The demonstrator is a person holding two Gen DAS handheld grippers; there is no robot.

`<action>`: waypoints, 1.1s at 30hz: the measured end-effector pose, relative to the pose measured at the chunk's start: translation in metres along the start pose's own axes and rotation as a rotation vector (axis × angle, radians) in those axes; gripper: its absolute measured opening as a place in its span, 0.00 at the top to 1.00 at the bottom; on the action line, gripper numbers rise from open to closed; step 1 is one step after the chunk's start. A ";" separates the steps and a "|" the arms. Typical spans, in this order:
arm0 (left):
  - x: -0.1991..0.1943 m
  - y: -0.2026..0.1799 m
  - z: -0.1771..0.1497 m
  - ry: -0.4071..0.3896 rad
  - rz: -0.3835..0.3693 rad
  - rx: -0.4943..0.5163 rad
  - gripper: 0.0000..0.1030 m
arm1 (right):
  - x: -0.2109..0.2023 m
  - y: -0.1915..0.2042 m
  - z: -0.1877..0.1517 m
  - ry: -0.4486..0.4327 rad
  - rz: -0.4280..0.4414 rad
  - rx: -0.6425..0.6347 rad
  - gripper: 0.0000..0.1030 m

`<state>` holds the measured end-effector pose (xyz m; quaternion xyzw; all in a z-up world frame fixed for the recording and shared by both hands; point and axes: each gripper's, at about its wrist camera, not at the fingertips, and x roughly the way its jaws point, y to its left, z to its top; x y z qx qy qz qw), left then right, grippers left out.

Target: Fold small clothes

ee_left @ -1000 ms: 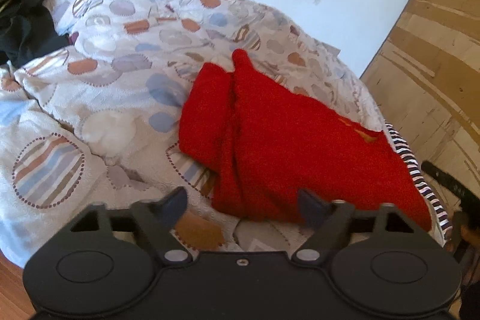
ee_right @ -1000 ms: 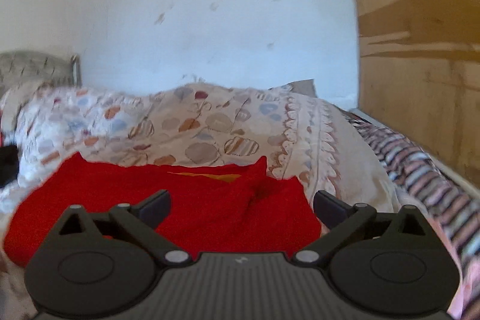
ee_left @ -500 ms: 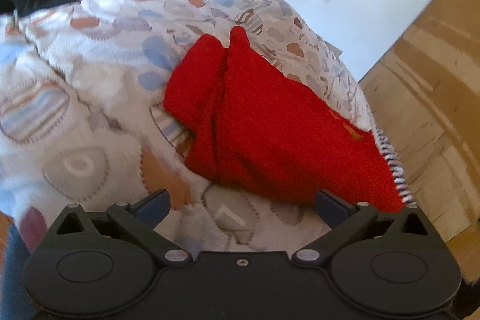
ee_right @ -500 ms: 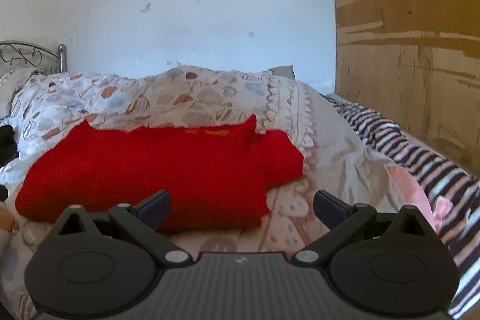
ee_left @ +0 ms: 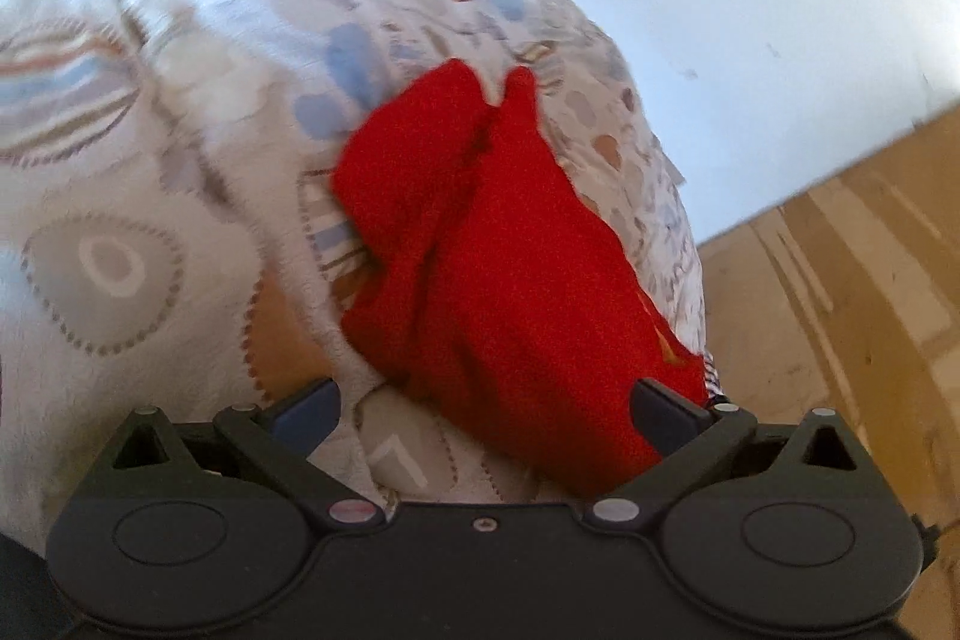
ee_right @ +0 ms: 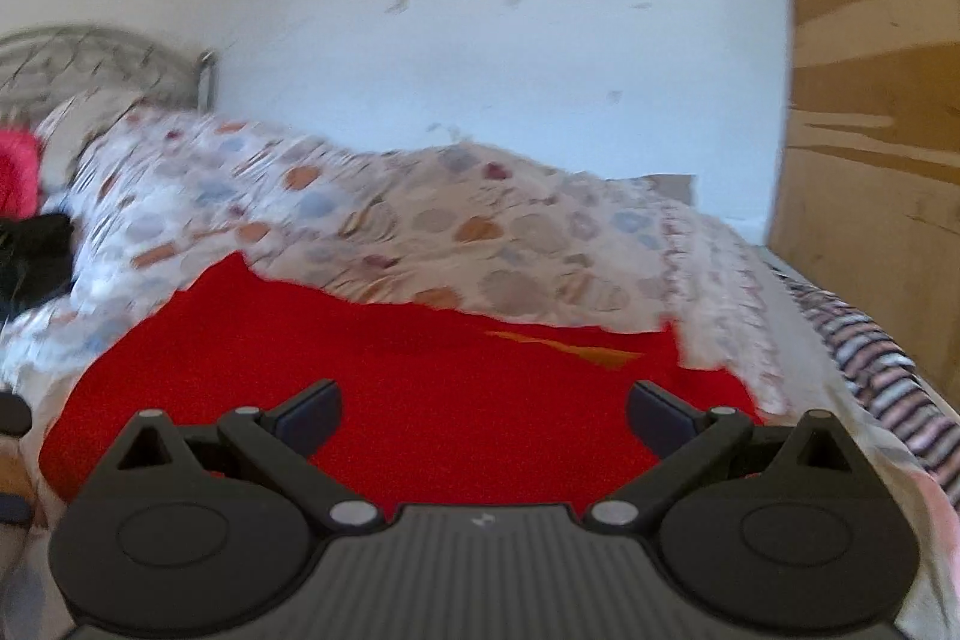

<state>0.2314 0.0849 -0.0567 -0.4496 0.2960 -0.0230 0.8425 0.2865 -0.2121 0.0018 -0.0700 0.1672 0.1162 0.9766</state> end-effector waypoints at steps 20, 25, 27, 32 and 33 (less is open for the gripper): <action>0.005 0.011 0.004 0.016 -0.042 -0.005 0.01 | 0.013 0.001 -0.049 0.066 -0.132 -0.048 0.00; 0.026 -0.003 0.012 0.011 -0.076 0.000 0.01 | 0.012 -0.004 -0.053 0.044 -0.111 -0.026 0.00; 0.035 -0.007 0.015 0.005 -0.052 -0.003 0.01 | 0.011 -0.007 -0.054 0.040 -0.093 -0.009 0.00; 0.054 -0.003 0.021 -0.016 -0.036 -0.028 0.01 | 0.011 -0.011 -0.056 0.032 -0.077 0.011 0.00; 0.056 -0.002 0.021 -0.020 -0.036 -0.030 0.01 | 0.011 -0.010 -0.055 0.030 -0.077 0.010 0.00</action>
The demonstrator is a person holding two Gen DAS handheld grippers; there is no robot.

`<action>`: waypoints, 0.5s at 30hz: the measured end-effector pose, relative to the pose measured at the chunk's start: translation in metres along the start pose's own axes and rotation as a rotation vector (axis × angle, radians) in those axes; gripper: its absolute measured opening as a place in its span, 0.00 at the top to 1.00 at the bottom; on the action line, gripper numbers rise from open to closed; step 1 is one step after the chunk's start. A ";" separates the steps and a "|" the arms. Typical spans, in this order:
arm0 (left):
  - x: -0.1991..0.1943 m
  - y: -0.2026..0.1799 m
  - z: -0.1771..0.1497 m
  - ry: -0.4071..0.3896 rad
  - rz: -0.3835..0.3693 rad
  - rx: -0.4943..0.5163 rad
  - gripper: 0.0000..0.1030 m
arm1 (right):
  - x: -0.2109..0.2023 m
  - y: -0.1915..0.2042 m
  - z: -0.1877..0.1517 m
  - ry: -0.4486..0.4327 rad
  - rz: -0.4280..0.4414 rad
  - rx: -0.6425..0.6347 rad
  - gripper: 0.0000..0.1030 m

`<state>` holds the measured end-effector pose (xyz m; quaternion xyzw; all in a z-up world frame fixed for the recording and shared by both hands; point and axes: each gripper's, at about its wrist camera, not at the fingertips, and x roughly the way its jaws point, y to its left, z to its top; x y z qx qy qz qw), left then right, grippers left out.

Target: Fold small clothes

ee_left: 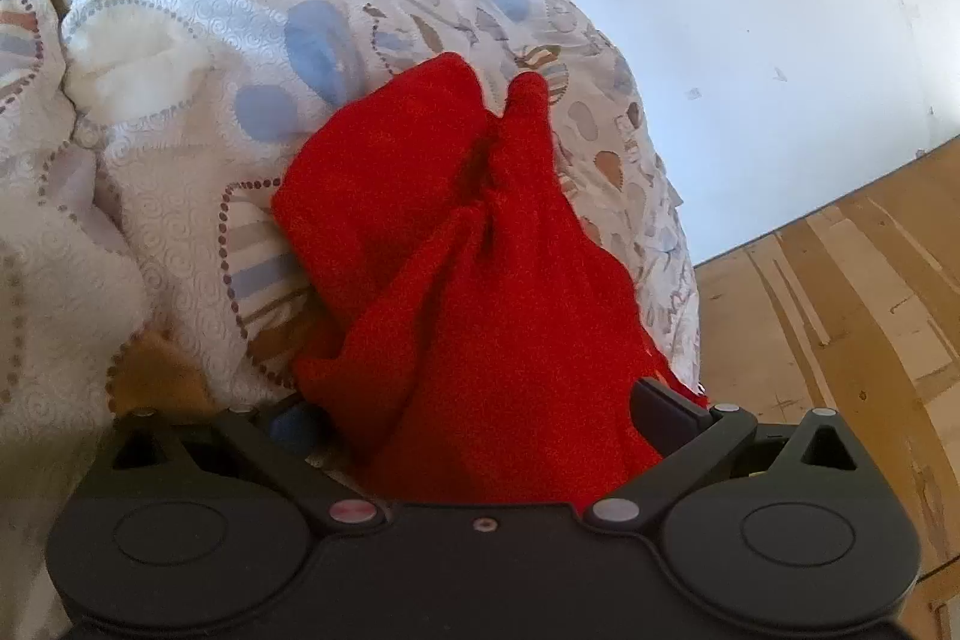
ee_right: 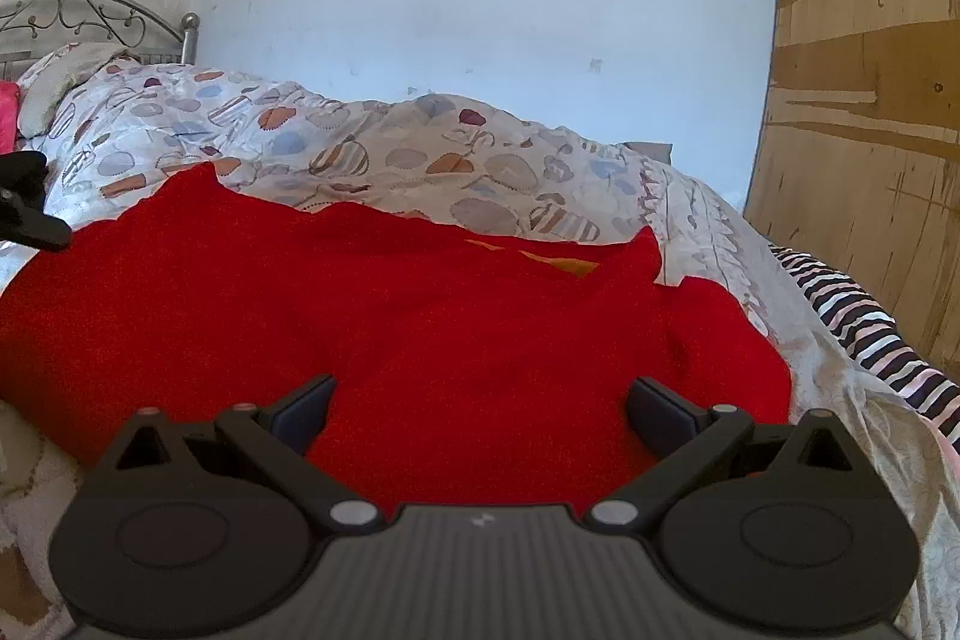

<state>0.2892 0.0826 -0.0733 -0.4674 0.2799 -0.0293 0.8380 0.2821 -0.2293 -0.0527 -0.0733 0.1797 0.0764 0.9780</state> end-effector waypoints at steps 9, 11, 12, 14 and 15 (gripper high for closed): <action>-0.001 0.007 -0.010 -0.089 0.013 -0.029 0.17 | -0.001 0.001 -0.002 -0.015 -0.003 0.001 0.00; -0.008 0.009 -0.012 -0.119 0.010 -0.056 0.24 | -0.001 0.002 -0.003 -0.018 -0.004 0.002 0.00; -0.011 0.009 -0.012 -0.134 0.003 -0.057 0.29 | -0.002 0.002 -0.003 -0.021 -0.005 0.002 0.00; -0.011 0.007 -0.011 -0.157 -0.004 -0.036 0.31 | -0.002 0.002 -0.004 -0.024 -0.006 0.002 0.00; -0.009 0.006 -0.011 -0.158 -0.005 -0.025 0.31 | -0.002 0.002 -0.004 -0.025 -0.006 0.002 0.00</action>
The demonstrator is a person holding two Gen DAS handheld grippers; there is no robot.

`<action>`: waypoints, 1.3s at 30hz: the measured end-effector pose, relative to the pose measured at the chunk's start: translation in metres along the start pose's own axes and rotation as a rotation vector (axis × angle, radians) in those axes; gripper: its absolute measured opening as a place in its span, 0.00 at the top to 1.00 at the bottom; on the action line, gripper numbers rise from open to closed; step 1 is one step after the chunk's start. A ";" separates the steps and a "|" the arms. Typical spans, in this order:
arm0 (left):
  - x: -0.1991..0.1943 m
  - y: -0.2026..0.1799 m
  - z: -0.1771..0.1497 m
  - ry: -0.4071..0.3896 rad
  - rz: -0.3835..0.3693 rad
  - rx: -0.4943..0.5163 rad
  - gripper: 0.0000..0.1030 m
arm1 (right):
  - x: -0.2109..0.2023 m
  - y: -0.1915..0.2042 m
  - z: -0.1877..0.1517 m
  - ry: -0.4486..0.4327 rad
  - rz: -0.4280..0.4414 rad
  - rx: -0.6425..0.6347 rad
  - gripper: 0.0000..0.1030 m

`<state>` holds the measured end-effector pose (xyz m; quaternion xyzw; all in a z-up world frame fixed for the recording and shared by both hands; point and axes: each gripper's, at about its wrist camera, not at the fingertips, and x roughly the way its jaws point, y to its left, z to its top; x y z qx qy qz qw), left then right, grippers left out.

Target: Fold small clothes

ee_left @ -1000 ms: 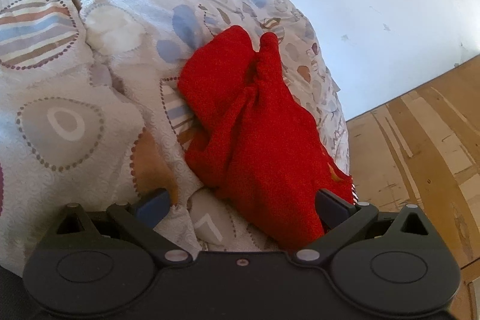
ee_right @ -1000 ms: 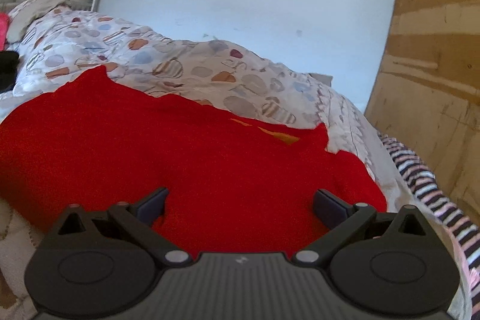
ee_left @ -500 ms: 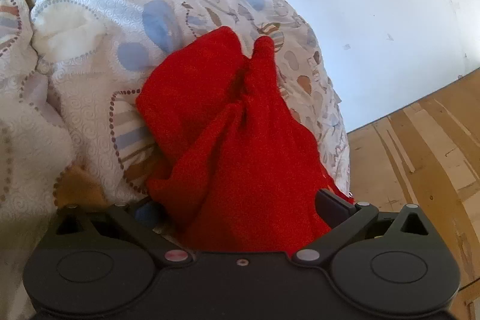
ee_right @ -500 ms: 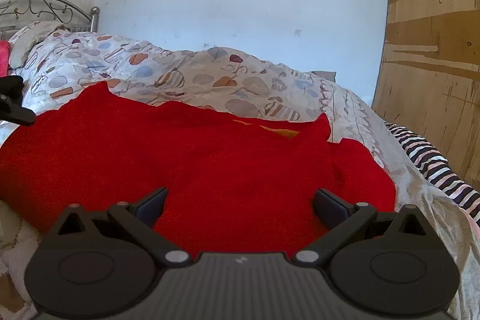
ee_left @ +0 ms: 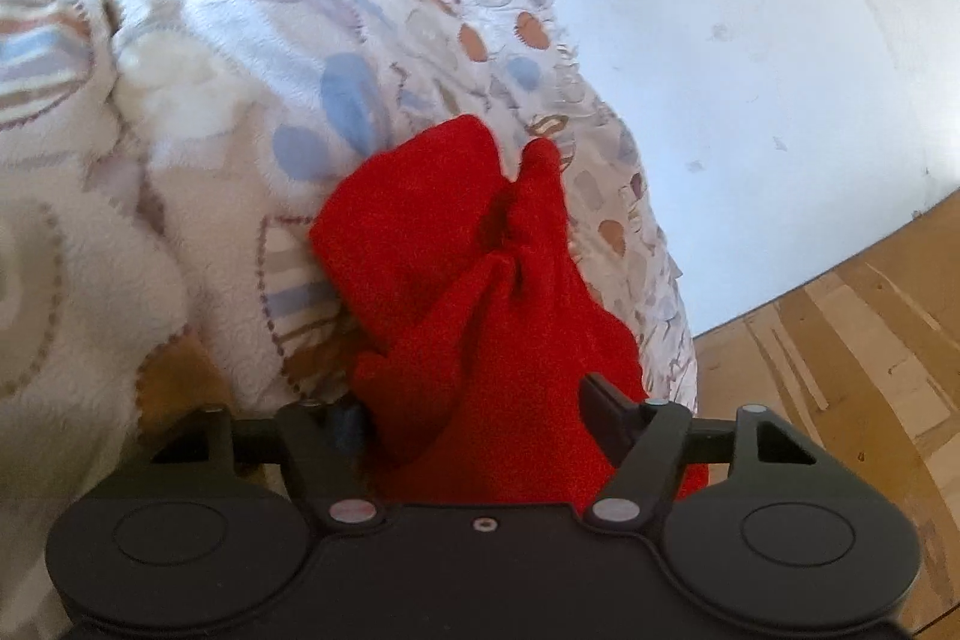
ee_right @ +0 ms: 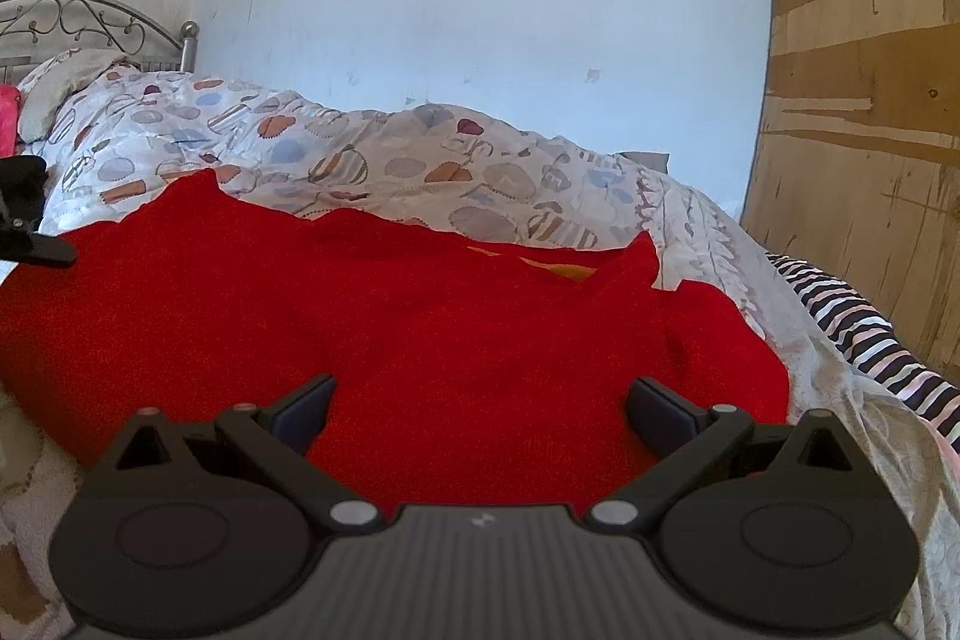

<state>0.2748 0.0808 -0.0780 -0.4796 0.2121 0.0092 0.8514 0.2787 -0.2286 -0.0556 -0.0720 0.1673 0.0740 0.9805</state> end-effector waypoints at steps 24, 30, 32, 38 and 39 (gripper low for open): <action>0.024 -0.034 0.011 0.011 0.126 0.157 0.55 | -0.002 0.001 -0.002 -0.014 -0.001 0.004 0.00; 0.023 -0.038 0.009 -0.012 0.160 0.161 0.66 | 0.001 -0.003 0.014 0.043 0.035 0.011 0.00; 0.021 -0.044 0.010 -0.019 0.163 0.178 0.68 | 0.000 -0.008 0.016 0.054 0.053 0.031 0.00; 0.034 -0.096 0.009 -0.014 0.154 0.404 0.70 | -0.009 -0.025 0.014 0.068 0.095 0.078 0.00; 0.037 -0.110 0.007 -0.008 0.146 0.461 0.71 | -0.012 -0.027 0.013 0.066 0.097 0.084 0.00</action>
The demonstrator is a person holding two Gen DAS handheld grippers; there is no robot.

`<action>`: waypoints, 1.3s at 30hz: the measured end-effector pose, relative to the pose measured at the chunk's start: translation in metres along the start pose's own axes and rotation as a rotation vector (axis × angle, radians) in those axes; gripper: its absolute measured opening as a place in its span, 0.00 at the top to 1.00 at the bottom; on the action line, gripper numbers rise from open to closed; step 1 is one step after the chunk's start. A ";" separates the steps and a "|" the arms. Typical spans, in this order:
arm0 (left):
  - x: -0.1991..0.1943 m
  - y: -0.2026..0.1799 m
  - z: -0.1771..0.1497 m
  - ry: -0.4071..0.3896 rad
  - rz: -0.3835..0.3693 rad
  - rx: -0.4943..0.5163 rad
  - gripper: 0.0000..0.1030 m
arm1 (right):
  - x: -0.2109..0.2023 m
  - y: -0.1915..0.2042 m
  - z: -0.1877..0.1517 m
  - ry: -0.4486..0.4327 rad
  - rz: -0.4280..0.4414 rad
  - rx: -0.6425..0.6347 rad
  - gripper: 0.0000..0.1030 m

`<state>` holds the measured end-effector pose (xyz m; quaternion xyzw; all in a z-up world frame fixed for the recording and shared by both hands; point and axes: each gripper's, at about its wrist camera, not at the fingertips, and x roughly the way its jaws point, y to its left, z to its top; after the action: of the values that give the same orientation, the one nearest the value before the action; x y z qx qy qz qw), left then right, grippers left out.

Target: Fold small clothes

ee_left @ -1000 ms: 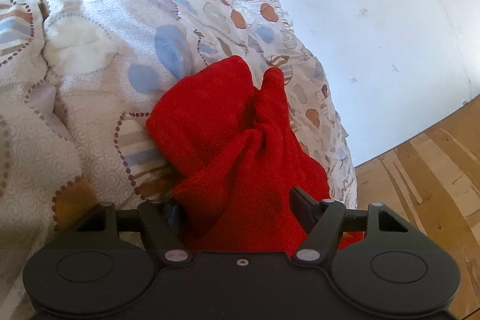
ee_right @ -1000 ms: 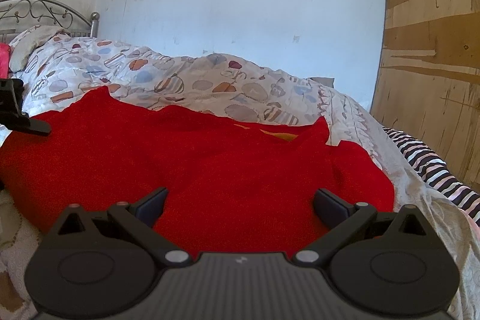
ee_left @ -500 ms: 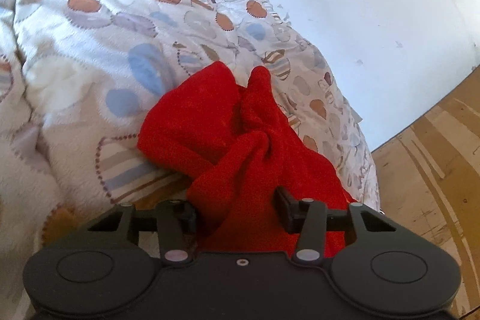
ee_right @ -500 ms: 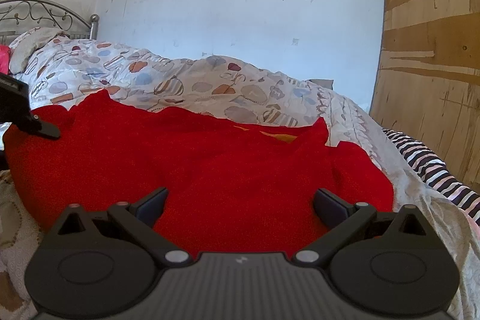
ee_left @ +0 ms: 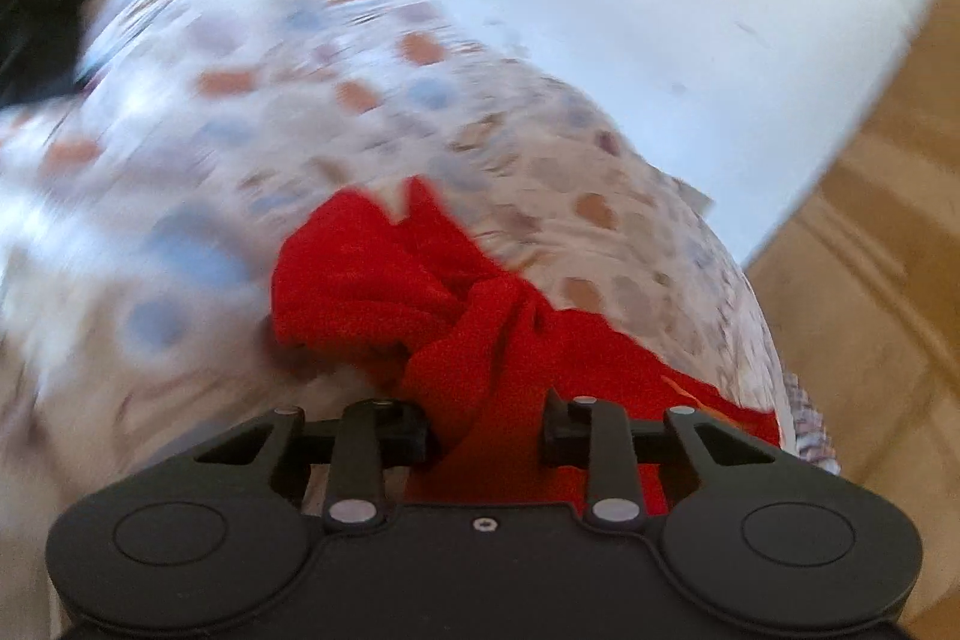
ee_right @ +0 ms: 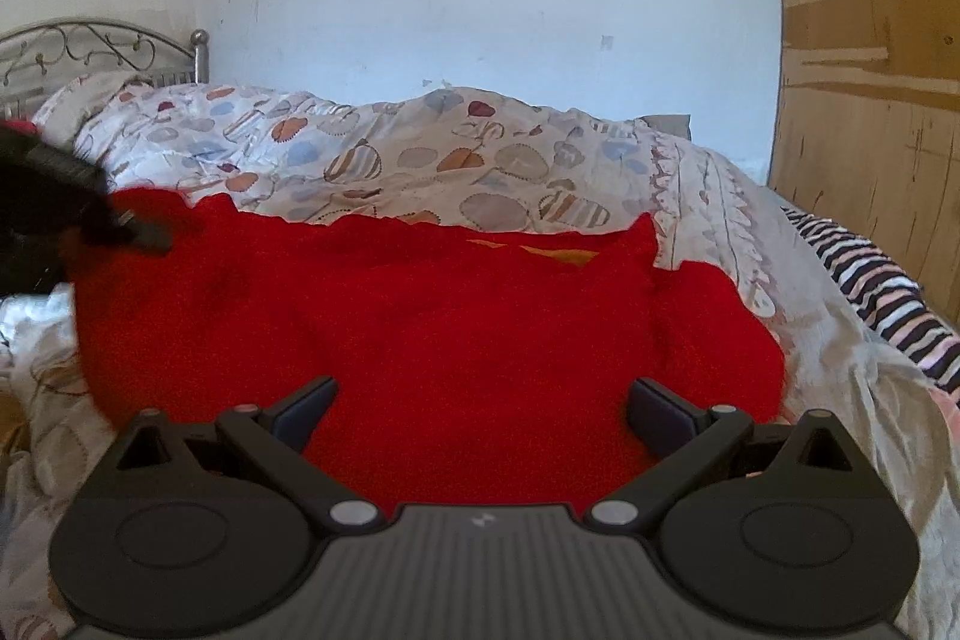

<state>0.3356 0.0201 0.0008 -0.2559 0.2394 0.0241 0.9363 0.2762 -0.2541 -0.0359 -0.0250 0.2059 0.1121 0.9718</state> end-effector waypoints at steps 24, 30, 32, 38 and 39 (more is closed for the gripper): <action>-0.008 -0.176 -0.089 0.158 -0.359 0.767 0.62 | -0.107 -0.141 -0.067 -0.013 -0.304 0.374 0.00; -0.013 -0.148 -0.061 0.207 -0.559 0.463 0.23 | -0.109 -0.142 -0.070 -0.004 -0.318 0.388 0.00; -0.016 -0.133 -0.052 0.212 -0.593 0.336 0.19 | -0.109 -0.142 -0.067 -0.003 -0.313 0.393 0.00; -0.031 -0.087 -0.022 0.150 -0.594 0.069 0.08 | -0.105 -0.130 -0.052 -0.013 -0.290 0.371 0.00; -0.033 -0.081 -0.019 0.130 -0.571 0.050 0.07 | -0.102 -0.128 -0.048 -0.015 -0.276 0.368 0.00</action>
<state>0.3115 -0.0570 0.0396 -0.2909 0.2179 -0.2626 0.8938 0.1959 -0.4046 -0.0379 0.1256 0.2102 -0.0614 0.9676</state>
